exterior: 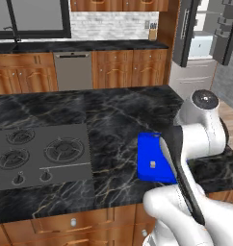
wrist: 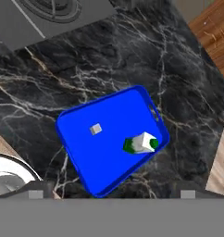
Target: Take out the milk from the fridge and place it on the tray on the counter. Then take the sugar cube near the tray and place it in the tray.
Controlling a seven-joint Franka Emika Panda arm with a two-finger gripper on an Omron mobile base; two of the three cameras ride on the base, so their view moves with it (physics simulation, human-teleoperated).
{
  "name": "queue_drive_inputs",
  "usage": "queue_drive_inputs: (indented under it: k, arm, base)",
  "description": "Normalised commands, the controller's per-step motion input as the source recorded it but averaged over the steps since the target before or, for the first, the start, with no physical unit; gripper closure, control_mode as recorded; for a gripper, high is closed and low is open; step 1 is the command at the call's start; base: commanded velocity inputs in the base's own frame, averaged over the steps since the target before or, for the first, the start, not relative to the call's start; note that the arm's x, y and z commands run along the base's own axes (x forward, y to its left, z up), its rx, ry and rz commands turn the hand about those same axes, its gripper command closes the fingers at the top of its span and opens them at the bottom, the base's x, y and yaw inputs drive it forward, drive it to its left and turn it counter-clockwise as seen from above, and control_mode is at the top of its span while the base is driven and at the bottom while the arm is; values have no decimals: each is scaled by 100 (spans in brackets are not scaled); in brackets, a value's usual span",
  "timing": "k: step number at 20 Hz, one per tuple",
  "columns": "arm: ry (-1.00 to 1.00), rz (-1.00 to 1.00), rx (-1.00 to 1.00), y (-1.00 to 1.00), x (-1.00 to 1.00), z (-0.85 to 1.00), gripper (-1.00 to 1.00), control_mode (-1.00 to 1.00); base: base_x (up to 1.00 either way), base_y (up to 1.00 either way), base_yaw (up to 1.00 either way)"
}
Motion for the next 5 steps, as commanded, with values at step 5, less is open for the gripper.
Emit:
queue_drive_inputs:
  k: [5]
  arm:
    - [-30,-10,4,0,-75,100,-100,-100]
  base:
    - [0,0,0]
